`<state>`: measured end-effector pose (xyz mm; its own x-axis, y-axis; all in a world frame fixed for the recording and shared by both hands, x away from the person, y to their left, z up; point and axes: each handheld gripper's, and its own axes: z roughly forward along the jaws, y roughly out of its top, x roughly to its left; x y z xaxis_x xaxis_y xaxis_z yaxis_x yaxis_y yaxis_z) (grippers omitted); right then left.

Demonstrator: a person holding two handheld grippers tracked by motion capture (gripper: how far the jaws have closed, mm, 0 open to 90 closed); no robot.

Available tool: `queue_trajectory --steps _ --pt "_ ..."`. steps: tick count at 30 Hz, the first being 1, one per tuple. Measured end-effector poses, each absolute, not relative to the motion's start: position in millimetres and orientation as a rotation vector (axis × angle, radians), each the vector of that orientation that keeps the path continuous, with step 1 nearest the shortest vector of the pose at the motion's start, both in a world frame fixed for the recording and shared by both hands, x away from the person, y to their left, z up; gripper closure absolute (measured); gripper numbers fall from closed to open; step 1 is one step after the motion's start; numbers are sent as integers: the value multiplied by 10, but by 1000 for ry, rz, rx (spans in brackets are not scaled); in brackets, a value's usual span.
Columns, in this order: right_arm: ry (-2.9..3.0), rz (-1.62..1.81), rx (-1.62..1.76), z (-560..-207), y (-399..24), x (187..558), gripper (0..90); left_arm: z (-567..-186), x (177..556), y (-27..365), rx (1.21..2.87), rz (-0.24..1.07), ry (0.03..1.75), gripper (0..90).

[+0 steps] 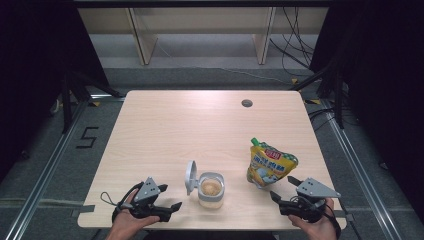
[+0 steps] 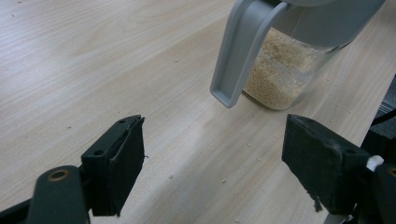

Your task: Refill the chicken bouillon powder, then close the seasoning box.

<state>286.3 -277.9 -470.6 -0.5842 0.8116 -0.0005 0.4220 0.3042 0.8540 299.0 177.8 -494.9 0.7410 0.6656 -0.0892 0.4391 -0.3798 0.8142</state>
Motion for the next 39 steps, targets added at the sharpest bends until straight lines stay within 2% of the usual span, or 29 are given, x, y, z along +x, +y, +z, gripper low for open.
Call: queue_trajectory --steps 9,10,17,20,21,22,23,24,25,29,32,39 --pt "2202 1153 1030 -4745 -2764 2830 202 -4919 2990 1809 2069 329 829 202" --pt "2202 1149 1028 -4748 -2765 2830 202 -4933 2979 1785 2035 333 855 202" --pt "2212 1148 1067 -4769 -2777 2812 198 -4898 2958 1779 2036 330 860 263" --pt "2231 1140 1052 -4778 -2781 2829 201 -4865 2960 1798 2035 339 851 376" --pt "2231 1140 1052 -4778 -2781 2829 201 -4858 2967 1811 2043 346 838 376" --pt "2237 1135 1055 -4782 -2778 2829 202 -4866 2956 1804 2018 342 852 469" --pt "2237 1135 1055 -4782 -2778 2829 202 -4863 2956 1809 2021 344 850 469" --pt "2239 1130 1068 -4781 -2778 2825 202 -4856 2951 1812 2015 342 854 551" --pt "2239 1130 1068 -4781 -2778 2825 203 -4848 2950 1818 2023 357 849 551" --pt "2234 1153 1058 -4781 -2782 2829 206 -4789 2920 1820 2001 408 835 759" --pt "2233 1155 1058 -4785 -2785 2830 206 -4737 2907 1819 1995 436 839 871" --pt "2216 1141 1102 -4787 -2791 2800 210 -4662 2912 1758 2008 429 801 892"
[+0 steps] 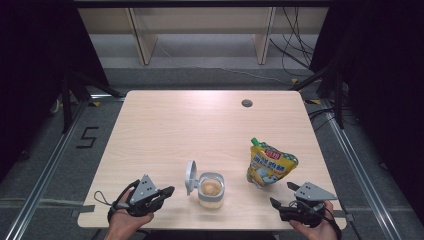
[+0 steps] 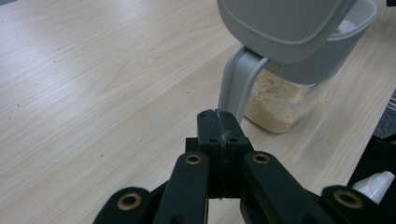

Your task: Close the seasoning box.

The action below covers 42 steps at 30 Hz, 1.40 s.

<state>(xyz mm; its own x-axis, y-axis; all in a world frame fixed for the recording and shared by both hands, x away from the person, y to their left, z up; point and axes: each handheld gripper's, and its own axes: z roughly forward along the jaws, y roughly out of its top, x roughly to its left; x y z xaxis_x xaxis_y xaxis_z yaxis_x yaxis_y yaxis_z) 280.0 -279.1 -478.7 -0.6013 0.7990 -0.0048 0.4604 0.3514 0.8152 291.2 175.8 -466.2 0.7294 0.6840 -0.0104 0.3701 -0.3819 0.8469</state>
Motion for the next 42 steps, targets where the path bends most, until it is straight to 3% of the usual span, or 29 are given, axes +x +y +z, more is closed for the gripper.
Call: queue_trajectory --steps 15,42 --pt "2232 1145 1100 -4795 -2822 2800 218 -4342 2978 1565 2006 430 709 892" --pt "2240 1120 1086 -4813 -2794 2794 224 -4235 2931 1303 1982 397 642 891"
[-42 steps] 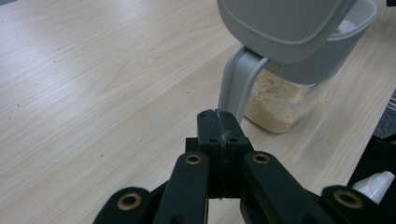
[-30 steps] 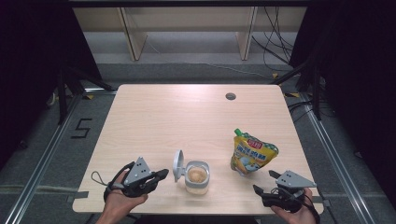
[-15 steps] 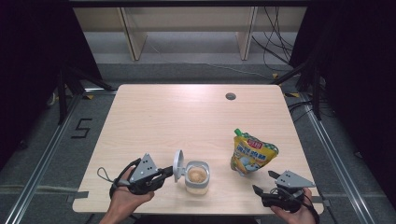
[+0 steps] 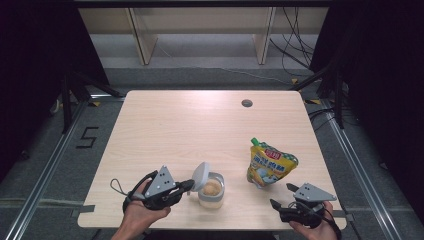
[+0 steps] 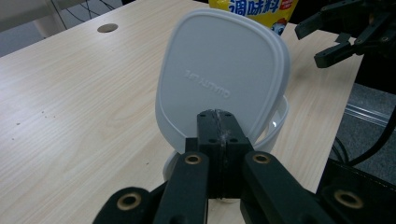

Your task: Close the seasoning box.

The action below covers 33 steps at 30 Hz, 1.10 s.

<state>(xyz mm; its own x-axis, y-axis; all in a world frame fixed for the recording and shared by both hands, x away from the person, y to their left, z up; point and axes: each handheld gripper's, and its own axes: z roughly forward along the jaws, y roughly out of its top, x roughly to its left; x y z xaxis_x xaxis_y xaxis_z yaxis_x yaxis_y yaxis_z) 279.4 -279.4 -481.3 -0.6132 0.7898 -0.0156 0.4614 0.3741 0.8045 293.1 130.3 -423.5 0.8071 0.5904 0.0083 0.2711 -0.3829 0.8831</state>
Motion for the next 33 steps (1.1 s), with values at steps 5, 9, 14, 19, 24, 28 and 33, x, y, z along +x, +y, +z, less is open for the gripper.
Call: queue_trajectory --steps 5,9,14,19,24,28,33 --pt "2239 1108 1054 -4814 -2808 2807 223 -4223 2935 1317 1973 398 635 881" --pt "2260 1124 1074 -4828 -2798 2810 223 -4216 2916 1366 1950 381 663 868" --pt "2242 1116 1081 -4824 -2793 2800 223 -4243 2916 1418 1948 378 668 785" --pt "2241 1113 1065 -4823 -2801 2806 223 -4302 2887 1491 1900 351 716 547" --pt "2254 1117 1086 -4825 -2800 2803 220 -4429 2920 1629 1910 333 747 397" --pt "2247 1115 1064 -4828 -2798 2811 219 -4574 2907 1732 1898 304 811 342" --pt "2232 1109 1058 -4811 -2809 2806 220 -4717 2907 1844 1920 304 837 313"
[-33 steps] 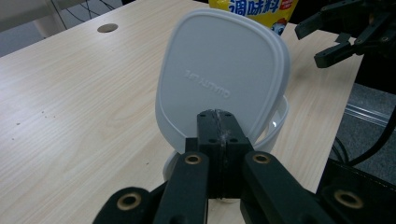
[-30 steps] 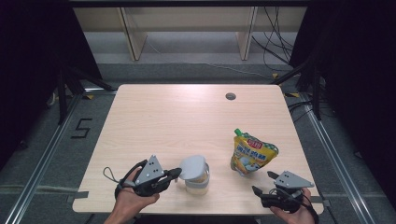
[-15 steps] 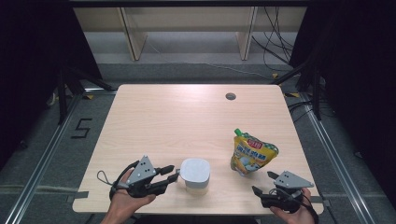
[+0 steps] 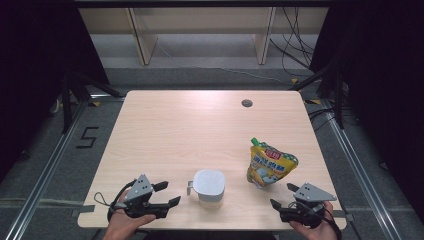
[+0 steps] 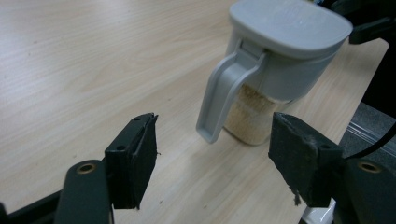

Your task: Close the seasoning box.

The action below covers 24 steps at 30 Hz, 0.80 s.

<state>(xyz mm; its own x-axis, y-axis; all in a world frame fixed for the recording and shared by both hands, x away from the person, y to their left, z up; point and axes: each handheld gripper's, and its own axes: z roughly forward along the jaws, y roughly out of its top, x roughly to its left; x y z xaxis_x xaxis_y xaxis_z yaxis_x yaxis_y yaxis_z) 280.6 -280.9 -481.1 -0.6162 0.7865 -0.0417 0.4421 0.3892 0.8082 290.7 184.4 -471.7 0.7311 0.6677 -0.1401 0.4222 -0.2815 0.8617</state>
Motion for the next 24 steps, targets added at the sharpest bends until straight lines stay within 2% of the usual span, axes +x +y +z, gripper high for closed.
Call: queue_trajectory --steps 13,17,24 --pt "2235 1138 1097 -4804 -2783 2768 219 -4862 2811 1809 1979 265 841 240" --pt "2231 1147 1070 -4795 -2782 2756 218 -4920 2777 1776 1997 257 831 253" --pt "2250 1148 1055 -4816 -2740 2720 211 -4959 2750 1773 2054 271 831 196"
